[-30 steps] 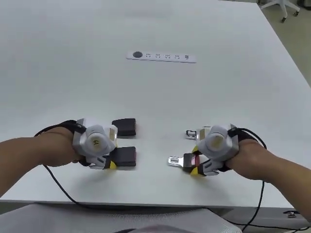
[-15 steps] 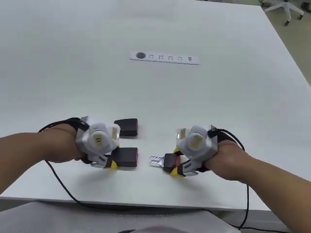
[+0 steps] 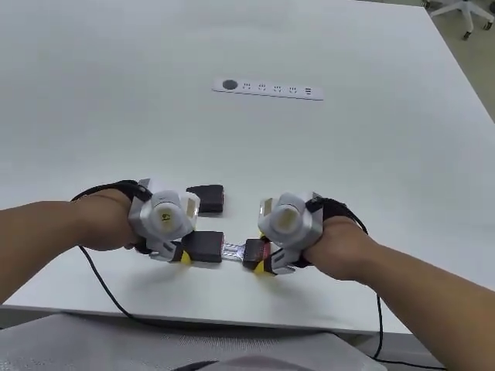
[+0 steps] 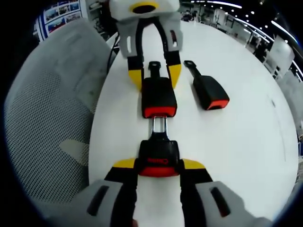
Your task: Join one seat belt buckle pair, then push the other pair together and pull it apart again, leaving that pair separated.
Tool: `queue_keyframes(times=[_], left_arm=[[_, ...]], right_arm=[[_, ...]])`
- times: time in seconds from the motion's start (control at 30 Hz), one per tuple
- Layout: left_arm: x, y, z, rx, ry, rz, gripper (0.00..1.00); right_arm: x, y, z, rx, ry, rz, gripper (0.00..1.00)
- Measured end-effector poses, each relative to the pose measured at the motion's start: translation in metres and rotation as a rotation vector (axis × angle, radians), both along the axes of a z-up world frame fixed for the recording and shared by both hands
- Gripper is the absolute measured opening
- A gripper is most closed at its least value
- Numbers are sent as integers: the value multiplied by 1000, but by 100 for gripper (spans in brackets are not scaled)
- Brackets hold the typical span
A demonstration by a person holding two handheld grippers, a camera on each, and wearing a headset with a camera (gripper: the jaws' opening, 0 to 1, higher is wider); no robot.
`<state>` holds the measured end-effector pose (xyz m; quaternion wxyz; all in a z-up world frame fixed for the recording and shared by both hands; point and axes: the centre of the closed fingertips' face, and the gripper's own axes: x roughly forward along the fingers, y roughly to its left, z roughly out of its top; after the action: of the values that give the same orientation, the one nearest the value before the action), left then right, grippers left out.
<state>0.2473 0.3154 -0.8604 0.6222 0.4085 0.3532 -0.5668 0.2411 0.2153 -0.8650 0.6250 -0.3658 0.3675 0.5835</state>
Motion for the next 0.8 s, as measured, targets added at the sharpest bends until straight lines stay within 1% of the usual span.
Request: queue_keyframes(times=[0.1, 0.23, 0.37, 0.43, 0.53, 0.63, 0.7, 0.8], left_arm=[[0, 0, 0, -2, 0, 3, 32], [0, 0, 0, 1, 1, 3, 32], [0, 0, 0, 14, -9, -19, 32], [1, 1, 0, 0, 6, -16, 31], [1, 1, -1, -5, 17, -20, 31], [0, 0, 0, -12, 13, -31, 31], [0, 2, 0, -28, 14, -11, 31], [0, 2, 0, -37, 12, -4, 31]], right_arm=[[1, 2, 0, 5, -15, 8, 35], [1, 7, 0, 23, -11, 4, 35], [1, 13, -1, 46, -19, 13, 34], [2, 13, -1, 52, -18, 10, 34], [1, 14, 0, 63, -24, 11, 33], [2, 17, 0, 62, -38, 17, 33], [3, 19, 0, 64, -45, 13, 33], [5, 22, 1, 70, -45, 1, 33]])
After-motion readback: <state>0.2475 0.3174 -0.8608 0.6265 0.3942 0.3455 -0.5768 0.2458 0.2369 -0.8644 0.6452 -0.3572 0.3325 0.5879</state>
